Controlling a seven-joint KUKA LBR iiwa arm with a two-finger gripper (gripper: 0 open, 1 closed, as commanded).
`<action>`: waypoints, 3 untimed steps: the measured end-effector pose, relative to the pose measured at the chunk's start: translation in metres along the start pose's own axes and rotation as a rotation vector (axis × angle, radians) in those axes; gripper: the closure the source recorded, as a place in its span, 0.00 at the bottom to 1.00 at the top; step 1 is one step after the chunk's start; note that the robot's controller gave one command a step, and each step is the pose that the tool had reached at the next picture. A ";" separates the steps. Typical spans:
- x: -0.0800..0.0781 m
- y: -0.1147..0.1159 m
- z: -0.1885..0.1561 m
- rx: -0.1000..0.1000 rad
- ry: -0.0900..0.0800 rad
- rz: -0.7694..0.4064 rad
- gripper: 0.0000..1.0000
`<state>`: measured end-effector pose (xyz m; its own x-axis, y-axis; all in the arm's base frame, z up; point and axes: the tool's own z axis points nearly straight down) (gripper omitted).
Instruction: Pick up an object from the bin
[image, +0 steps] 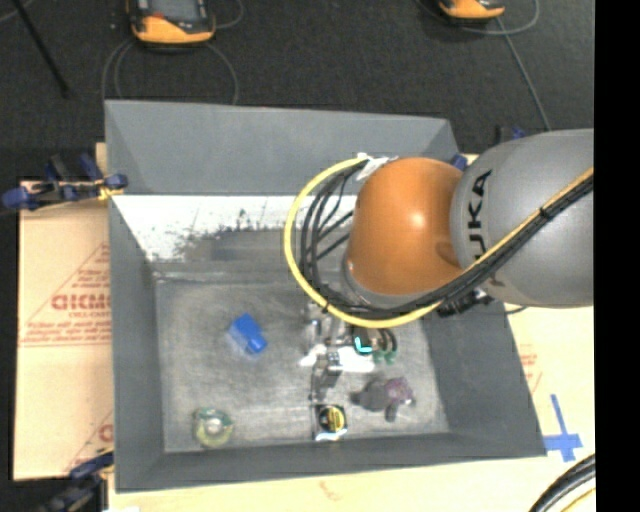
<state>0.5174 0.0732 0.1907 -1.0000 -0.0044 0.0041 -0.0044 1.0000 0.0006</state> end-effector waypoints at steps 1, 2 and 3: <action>0.037 -0.060 0.074 0.003 0.004 0.065 0.00; 0.036 -0.041 0.115 0.003 -0.031 -0.288 0.00; 0.037 -0.041 0.115 0.002 -0.027 -0.285 1.00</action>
Offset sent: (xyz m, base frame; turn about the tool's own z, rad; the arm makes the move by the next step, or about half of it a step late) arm -0.0345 -0.0557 -0.0695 0.0579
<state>0.4803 0.0319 0.0759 -0.9582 -0.2851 -0.0225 -0.2850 0.9585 -0.0037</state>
